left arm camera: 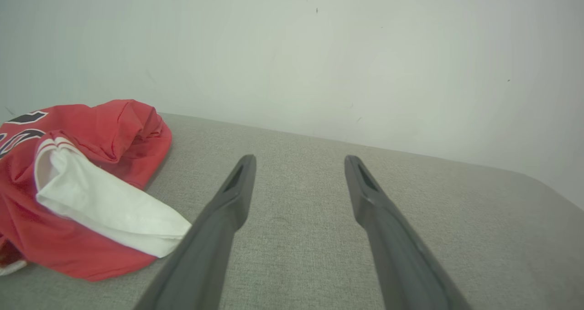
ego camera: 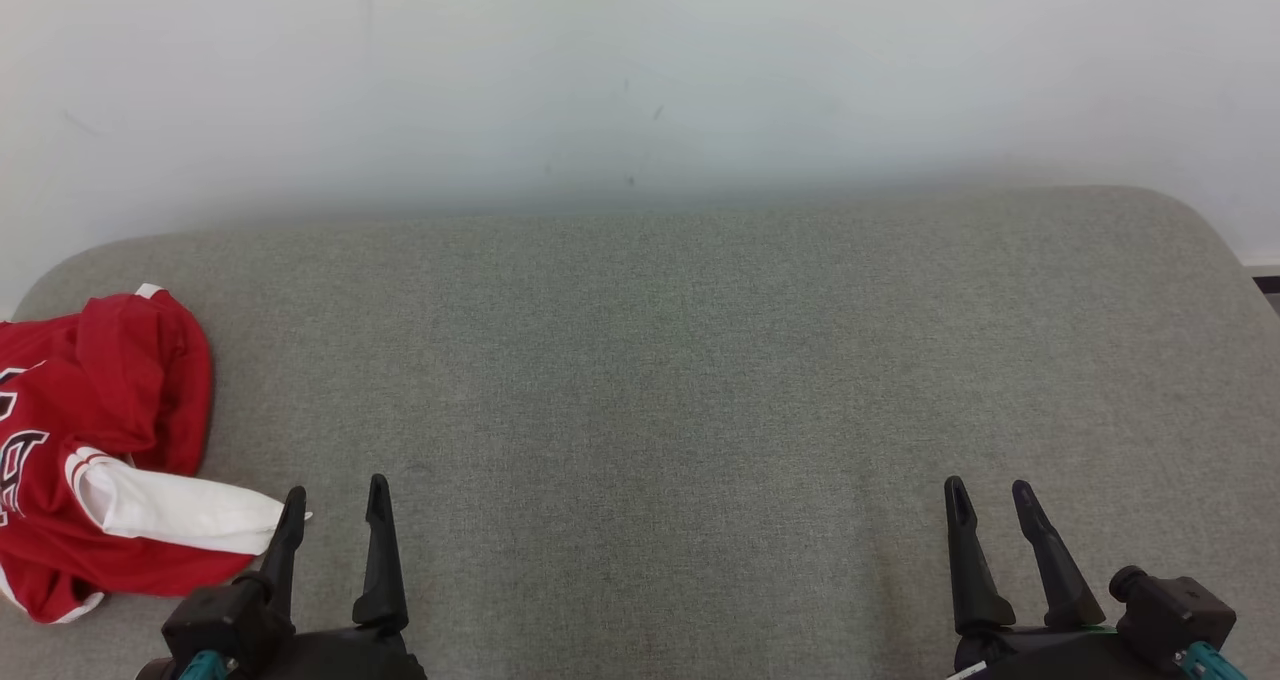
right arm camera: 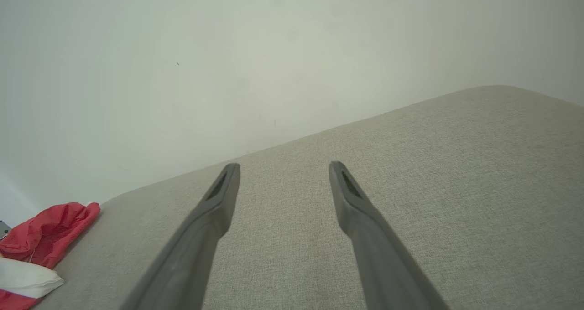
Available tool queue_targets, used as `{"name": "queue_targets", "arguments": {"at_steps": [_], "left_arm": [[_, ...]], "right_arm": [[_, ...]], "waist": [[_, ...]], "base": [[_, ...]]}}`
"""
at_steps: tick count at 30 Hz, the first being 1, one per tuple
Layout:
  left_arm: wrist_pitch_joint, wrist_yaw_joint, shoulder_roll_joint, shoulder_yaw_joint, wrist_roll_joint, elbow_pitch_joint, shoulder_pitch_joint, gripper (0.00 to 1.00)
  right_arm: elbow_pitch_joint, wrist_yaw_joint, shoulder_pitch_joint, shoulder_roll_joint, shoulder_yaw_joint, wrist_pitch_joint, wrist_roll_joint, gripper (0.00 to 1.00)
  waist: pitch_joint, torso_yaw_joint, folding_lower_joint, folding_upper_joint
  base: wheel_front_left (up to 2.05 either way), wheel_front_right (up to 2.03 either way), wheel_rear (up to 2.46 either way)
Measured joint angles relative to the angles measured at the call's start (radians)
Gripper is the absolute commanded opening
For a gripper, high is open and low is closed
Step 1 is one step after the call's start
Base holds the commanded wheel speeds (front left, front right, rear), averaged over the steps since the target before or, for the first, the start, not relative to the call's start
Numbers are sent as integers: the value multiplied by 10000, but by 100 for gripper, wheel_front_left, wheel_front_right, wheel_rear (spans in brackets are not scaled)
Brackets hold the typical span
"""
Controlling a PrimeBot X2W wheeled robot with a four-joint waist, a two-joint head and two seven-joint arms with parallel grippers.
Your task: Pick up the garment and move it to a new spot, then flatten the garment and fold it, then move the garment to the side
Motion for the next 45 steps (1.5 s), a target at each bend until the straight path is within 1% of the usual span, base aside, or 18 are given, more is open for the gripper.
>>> {"name": "queue_targets", "arguments": {"at_steps": [6, 14, 18, 21, 27, 33, 41, 45], "left_arm": [[-128, 35, 12, -38, 431, -46, 13, 100], [-284, -79, 0, 2, 790, -35, 135, 100], [-360, -167, -33, 127, 901, -31, 151, 100], [-431, -332, -67, 232, 901, -31, 164, 100], [-518, -520, -140, 326, 1001, 44, 239, 100], [-640, -679, -209, 380, 1379, 199, 239, 100], [-688, -688, -253, 441, 1572, 293, 236, 100], [-690, -594, -263, 546, 1685, 316, 219, 100]], "right_arm": [[-75, 0, 25, 0, 46, -138, -523, 100], [-180, 0, 119, 2, 88, -301, -1091, 100], [-221, 0, 174, 6, 104, -364, -1266, 100], [-244, 0, 193, 8, 75, -431, -1392, 100], [-230, 0, 269, 4, -8, -520, -1452, 100], [-226, 0, 306, -4, 58, -627, -1674, 100], [-222, 0, 377, -38, 58, -669, -1749, 100], [-222, 0, 396, -52, 61, -690, -1745, 100]], "waist": [[-10, 10, 1, 0], [-47, 38, 0, 1], [-60, 38, 0, 0], [-73, 29, 1, 0], [-88, 18, 0, 0], [-92, 61, 1, 0], [-89, 198, 0, 1], [-80, 406, 1, 1]], "base": [[0, 0, 0], [0, 0, 0], [0, 0, 0], [0, 0, 0], [0, 0, 0], [0, 0, 0], [0, 0, 0], [0, 0, 0]]}}
